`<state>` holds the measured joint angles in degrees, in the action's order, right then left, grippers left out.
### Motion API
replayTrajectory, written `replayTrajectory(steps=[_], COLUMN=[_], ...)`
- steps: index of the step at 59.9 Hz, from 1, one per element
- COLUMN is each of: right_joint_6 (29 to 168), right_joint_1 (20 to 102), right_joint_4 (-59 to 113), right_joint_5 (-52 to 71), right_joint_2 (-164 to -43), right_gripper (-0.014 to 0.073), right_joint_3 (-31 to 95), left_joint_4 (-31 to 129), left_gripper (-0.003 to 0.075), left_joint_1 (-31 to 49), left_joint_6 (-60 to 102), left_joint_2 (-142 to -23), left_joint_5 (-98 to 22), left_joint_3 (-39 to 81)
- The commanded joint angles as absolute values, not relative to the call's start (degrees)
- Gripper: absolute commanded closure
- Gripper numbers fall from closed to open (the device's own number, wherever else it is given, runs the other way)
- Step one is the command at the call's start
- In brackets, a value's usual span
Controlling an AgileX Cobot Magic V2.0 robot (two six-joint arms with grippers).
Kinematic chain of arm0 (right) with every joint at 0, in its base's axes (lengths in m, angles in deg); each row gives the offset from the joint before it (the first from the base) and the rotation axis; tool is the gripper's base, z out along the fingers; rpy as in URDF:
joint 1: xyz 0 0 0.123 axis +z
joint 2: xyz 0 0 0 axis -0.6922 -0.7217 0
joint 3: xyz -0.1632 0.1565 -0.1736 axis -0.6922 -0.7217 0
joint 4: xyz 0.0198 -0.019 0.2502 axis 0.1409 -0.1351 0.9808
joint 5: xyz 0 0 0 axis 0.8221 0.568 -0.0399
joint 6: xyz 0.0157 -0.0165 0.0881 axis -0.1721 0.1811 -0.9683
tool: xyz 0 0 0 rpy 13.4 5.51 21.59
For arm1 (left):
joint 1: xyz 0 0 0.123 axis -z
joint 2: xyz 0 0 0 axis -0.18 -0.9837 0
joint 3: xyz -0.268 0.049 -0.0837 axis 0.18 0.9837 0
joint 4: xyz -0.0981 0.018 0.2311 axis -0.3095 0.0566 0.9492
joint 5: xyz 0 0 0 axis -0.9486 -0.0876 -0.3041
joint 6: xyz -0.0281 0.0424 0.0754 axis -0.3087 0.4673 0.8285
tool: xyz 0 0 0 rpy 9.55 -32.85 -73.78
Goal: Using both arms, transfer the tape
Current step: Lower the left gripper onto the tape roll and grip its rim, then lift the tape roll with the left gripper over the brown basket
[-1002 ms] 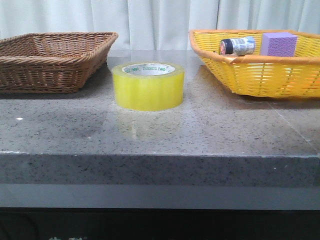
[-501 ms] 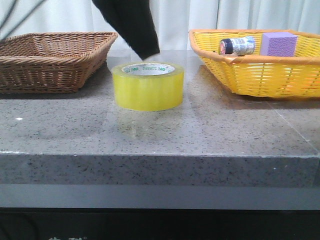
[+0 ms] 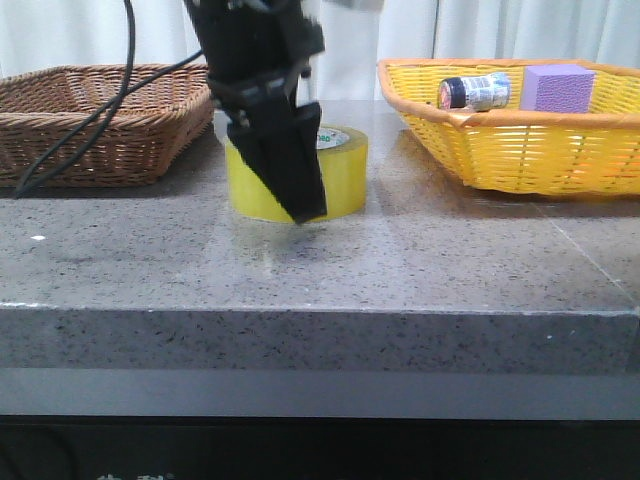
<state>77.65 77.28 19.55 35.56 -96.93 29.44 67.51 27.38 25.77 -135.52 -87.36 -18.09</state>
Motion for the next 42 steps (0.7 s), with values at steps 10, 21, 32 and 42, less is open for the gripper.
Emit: replayTrajectory(steps=[10,21,32,42], right_joint_6=[77.6,77.6,77.6,77.6], right_joint_1=[77.1,77.1,77.1,77.1], right_joint_4=[20.2,20.2,20.2,20.2], right_joint_5=[31.5,31.5,31.5,31.5], right_joint_2=[-96.3,-96.3,-96.3,-96.3], right_gripper=[0.0182,0.0182,0.0182,0.0182], right_joint_3=[30.9,30.9,30.9,30.9], left_joint_4=[66.0,66.0,67.0,67.1], left_gripper=[0.0374,0.0549,0.055,0.0551], left_joint_1=[27.2,27.2,27.2,27.2], left_joint_6=[25.9,24.5,20.9,19.4], left_joint_2=[-133.6,-133.4,-132.0,-129.3], left_joint_5=[-85.6,-85.9,-86.2,-87.8], left_joint_3=[-19.9,-19.9,-20.9,-25.1])
